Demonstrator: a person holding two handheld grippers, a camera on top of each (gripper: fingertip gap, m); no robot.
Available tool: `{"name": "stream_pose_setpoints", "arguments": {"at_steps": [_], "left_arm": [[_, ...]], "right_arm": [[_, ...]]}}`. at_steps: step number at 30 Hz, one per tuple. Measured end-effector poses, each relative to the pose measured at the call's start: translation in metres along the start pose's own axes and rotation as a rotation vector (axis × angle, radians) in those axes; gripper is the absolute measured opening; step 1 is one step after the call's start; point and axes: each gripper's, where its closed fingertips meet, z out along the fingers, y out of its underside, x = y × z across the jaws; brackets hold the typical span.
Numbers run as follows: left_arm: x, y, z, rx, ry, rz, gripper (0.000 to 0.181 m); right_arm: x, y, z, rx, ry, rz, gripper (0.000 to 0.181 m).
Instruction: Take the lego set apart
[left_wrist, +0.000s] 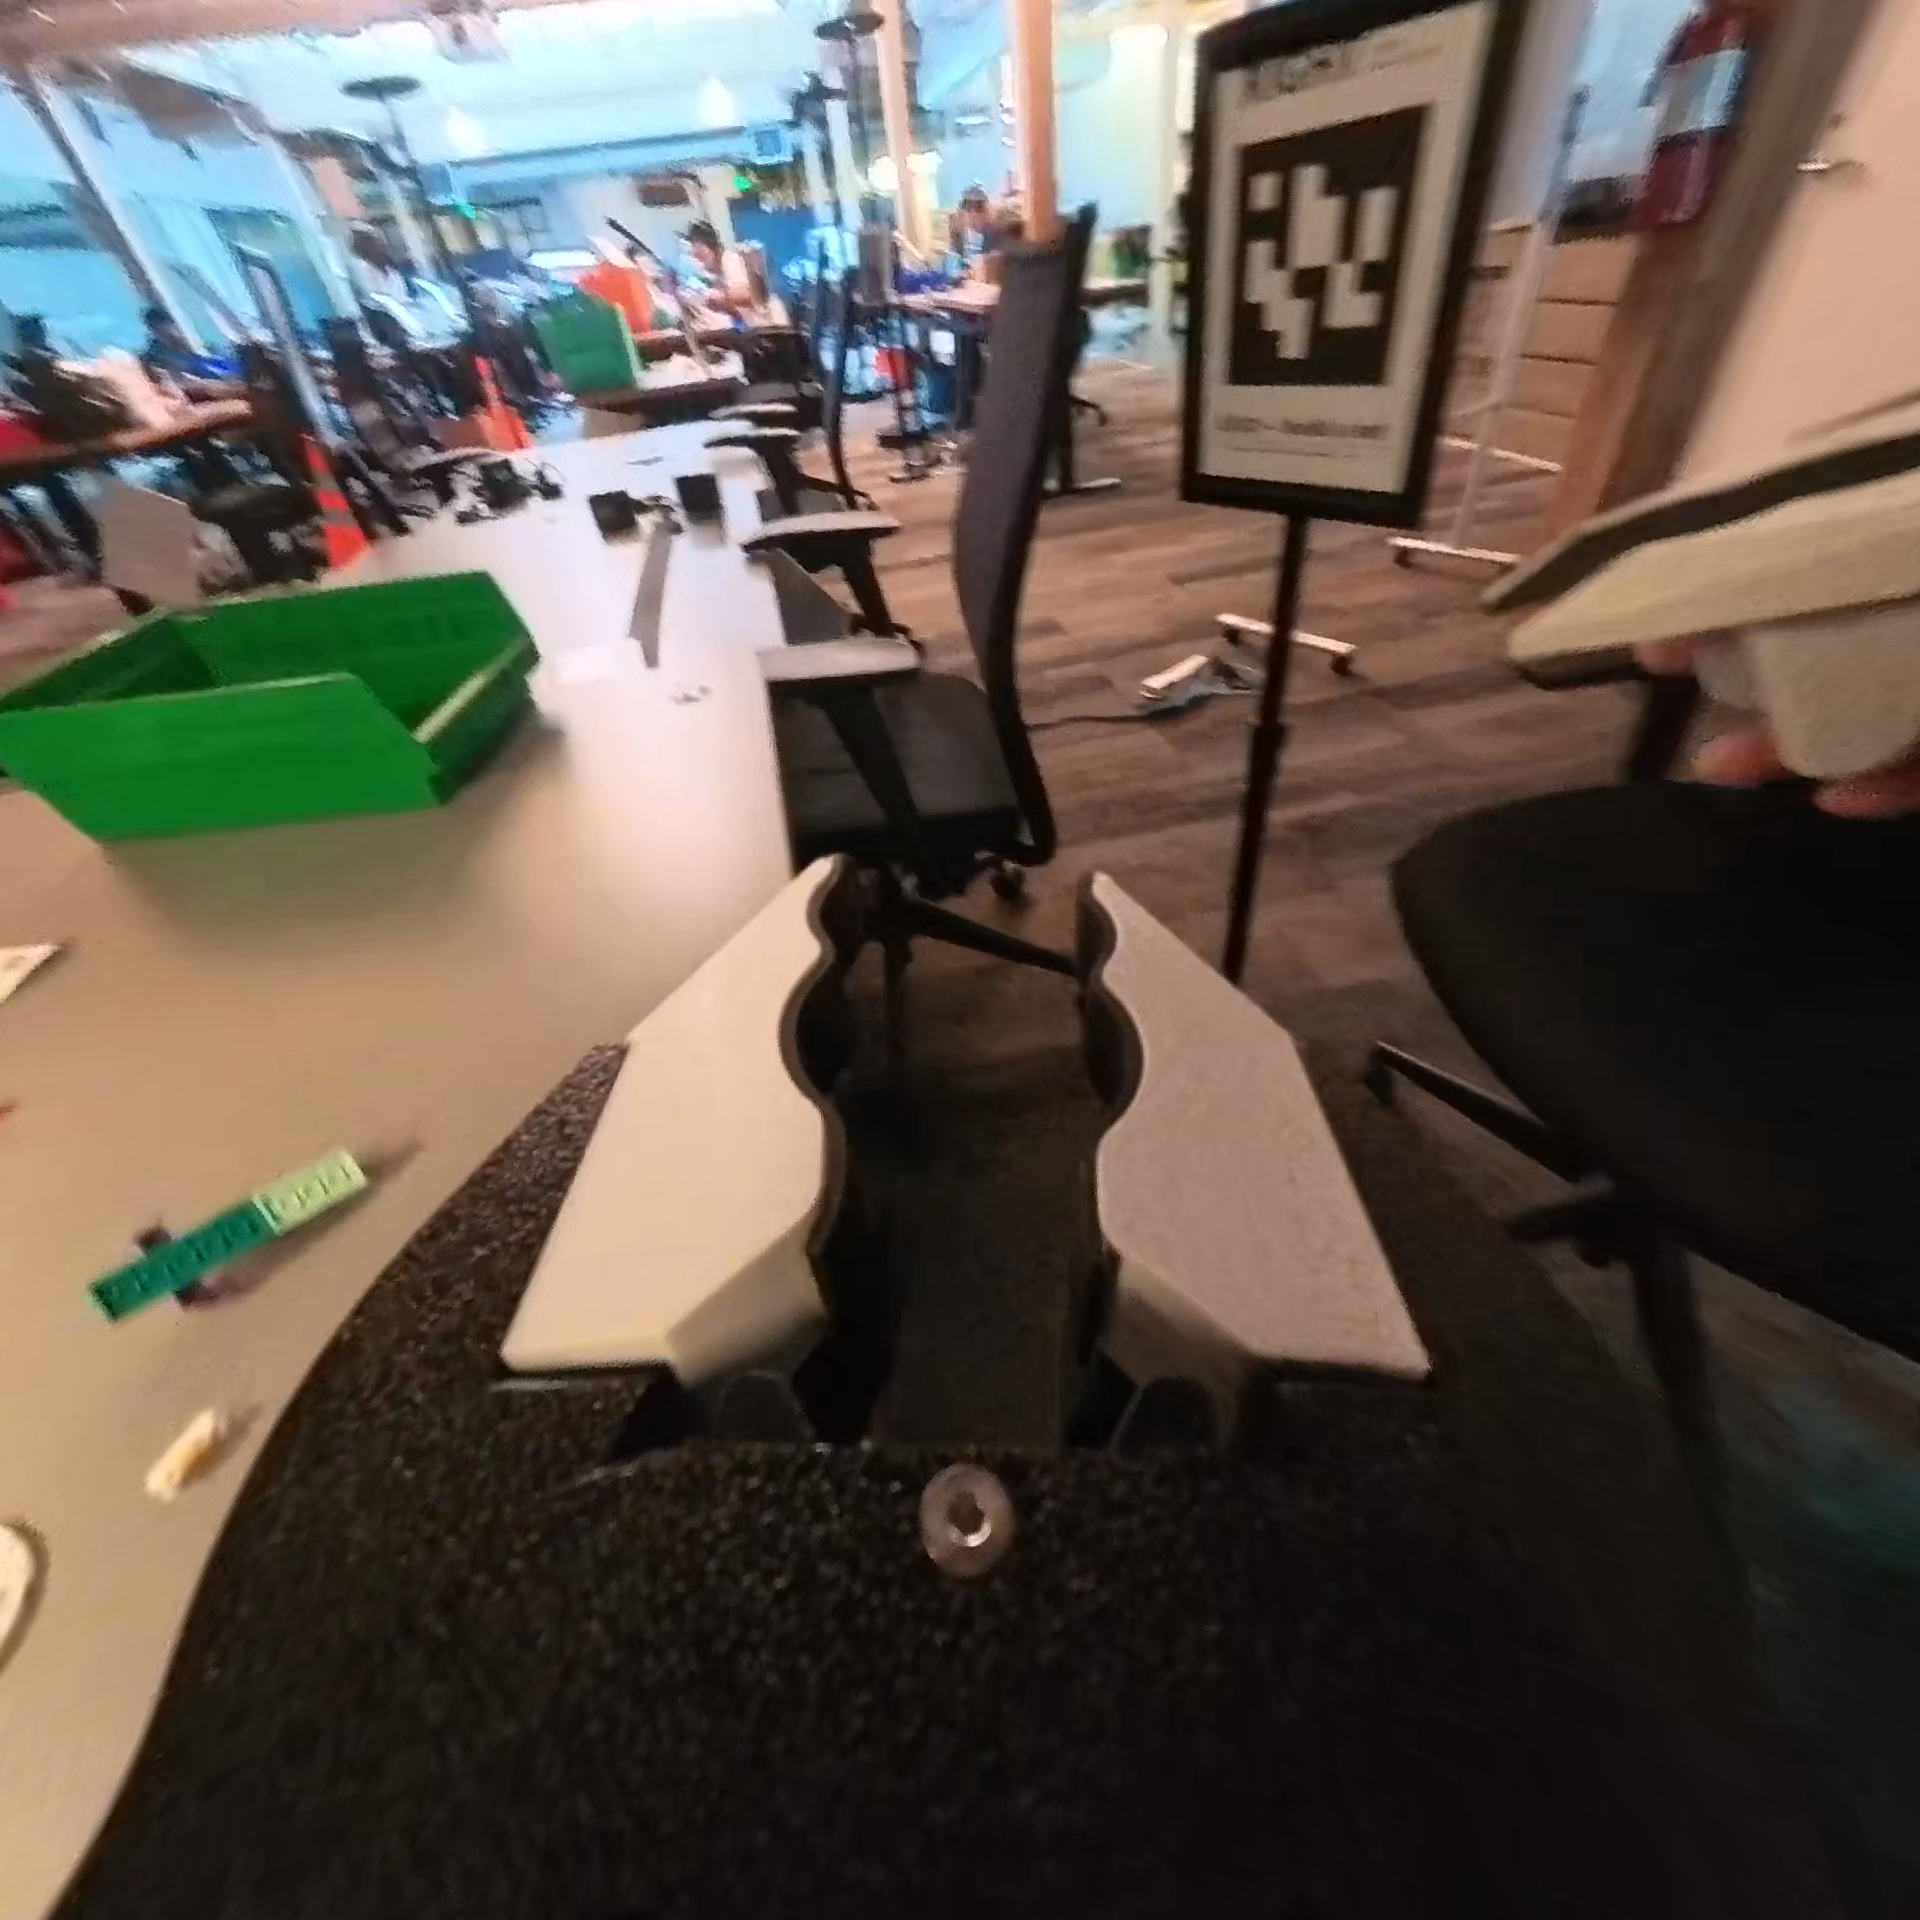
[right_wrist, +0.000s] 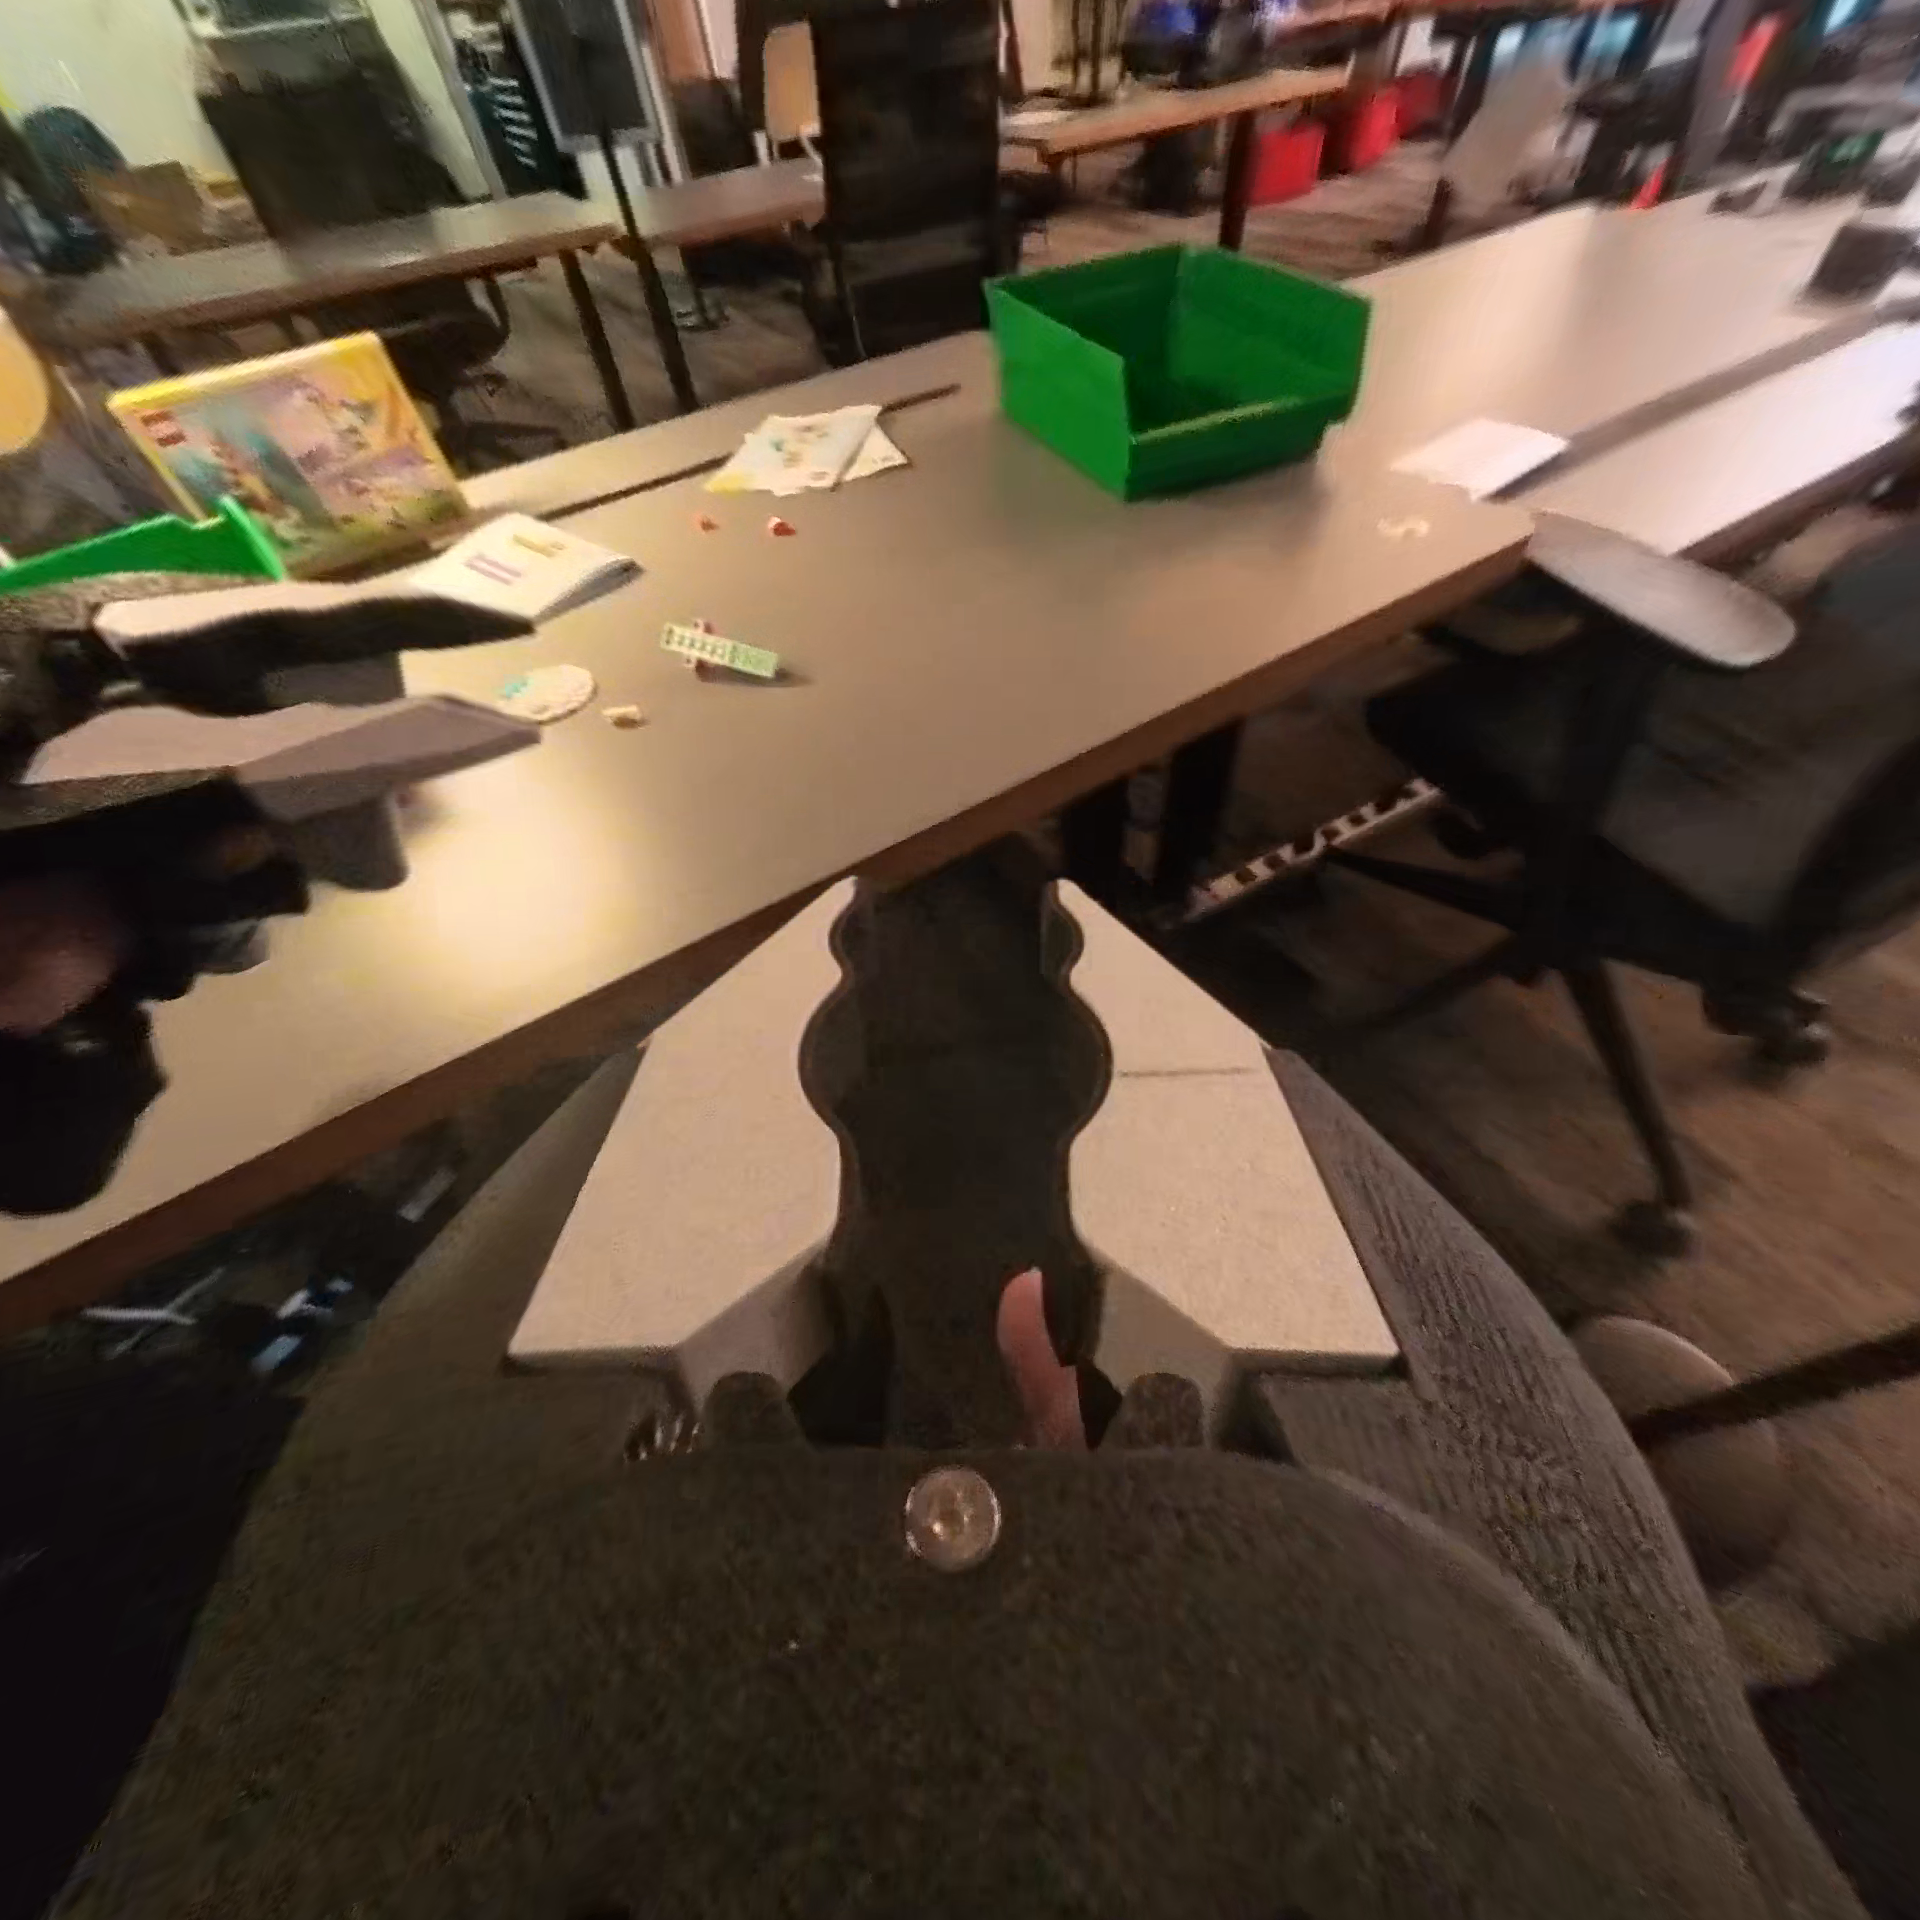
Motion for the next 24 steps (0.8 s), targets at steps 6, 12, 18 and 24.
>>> {"name": "stream_pose_setpoints", "arguments": {"at_steps": [6,12,18,24], "left_arm": [[-0.028,-0.016,0.133,0.012,-0.013,-0.066,0.035],[-0.050,-0.016,0.222,-0.002,-0.098,-0.082,0.034],[-0.054,-0.005,0.282,-0.018,-0.193,-0.242,0.038],[-0.084,-0.027,0.310,0.047,-0.455,-0.294,0.039]], "right_arm": [[0.107,-0.016,0.070,-0.165,-0.002,-0.041,0.033],[0.194,-0.044,0.175,-0.251,-0.042,-0.204,0.031],[0.194,-0.061,0.303,-0.309,-0.396,-0.437,0.030],[0.150,-0.104,0.369,-0.205,-0.655,-0.448,0.030]]}}
